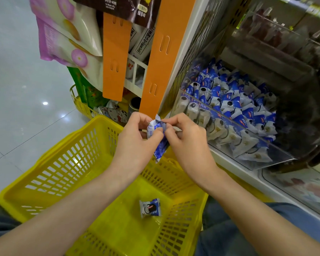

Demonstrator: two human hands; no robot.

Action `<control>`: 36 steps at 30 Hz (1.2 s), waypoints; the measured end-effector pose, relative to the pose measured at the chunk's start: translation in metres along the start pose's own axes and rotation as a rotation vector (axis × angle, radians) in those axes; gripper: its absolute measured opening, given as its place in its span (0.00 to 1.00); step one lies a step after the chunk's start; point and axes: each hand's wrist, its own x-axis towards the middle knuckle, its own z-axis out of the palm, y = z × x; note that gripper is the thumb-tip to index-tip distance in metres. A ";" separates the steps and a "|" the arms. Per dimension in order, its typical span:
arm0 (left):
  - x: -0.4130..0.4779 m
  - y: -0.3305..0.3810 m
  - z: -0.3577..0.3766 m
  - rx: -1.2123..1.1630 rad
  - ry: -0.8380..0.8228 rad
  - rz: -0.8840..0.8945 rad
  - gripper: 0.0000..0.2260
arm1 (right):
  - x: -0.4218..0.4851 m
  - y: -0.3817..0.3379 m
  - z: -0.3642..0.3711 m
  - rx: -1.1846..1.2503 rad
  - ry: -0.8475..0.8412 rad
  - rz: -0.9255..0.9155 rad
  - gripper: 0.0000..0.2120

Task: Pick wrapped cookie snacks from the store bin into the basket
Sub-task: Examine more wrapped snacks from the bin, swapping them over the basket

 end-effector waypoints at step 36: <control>0.004 0.024 -0.003 -0.271 -0.250 -0.115 0.14 | 0.013 -0.002 -0.051 0.320 -0.044 0.250 0.20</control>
